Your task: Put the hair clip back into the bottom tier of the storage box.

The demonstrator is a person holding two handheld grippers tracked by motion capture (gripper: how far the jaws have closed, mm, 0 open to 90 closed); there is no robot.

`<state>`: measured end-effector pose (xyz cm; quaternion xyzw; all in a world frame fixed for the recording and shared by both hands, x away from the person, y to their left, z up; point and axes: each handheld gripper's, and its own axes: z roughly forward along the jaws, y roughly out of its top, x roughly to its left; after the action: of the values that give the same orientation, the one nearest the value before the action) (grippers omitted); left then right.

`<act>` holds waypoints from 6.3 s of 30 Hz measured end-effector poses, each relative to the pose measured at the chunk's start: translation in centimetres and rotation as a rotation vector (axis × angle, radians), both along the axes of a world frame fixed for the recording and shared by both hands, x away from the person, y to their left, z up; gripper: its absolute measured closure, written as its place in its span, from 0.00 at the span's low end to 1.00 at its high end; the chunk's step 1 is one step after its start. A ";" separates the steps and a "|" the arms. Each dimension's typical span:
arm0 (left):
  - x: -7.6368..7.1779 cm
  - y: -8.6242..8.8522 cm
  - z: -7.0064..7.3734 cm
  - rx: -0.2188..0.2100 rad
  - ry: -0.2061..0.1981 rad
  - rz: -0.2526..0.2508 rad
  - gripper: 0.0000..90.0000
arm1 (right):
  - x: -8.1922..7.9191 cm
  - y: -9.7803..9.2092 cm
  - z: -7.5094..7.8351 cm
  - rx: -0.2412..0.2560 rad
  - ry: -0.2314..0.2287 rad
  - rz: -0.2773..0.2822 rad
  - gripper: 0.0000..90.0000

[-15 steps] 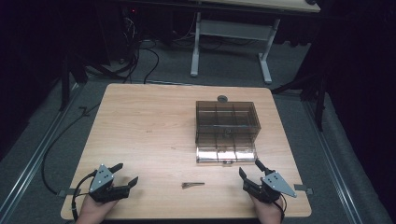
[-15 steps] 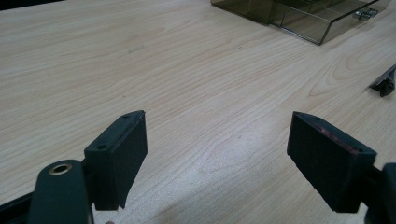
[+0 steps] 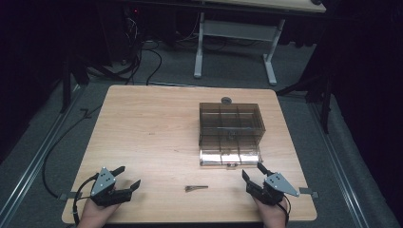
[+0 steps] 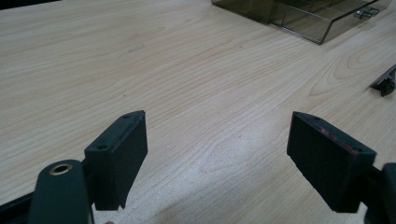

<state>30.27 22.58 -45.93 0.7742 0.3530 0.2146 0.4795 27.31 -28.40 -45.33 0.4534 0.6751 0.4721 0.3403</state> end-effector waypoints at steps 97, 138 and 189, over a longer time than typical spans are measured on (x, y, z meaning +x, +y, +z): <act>0.1 -0.1 0.0 0.006 0.011 -0.006 0.25 | -1.6 -0.6 0.4 -0.133 0.258 0.136 0.96; -0.1 0.0 0.0 -0.007 -0.005 -0.019 0.25 | 1.5 -0.4 1.2 -0.217 0.505 0.006 0.82; -0.1 0.0 0.0 -0.009 -0.006 -0.037 0.24 | 6.8 3.0 4.7 -0.508 0.988 0.200 0.71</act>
<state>30.13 22.58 -45.93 0.7777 0.3381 0.2063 0.4881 34.14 -25.35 -40.62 0.4580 0.8864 0.0564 0.0359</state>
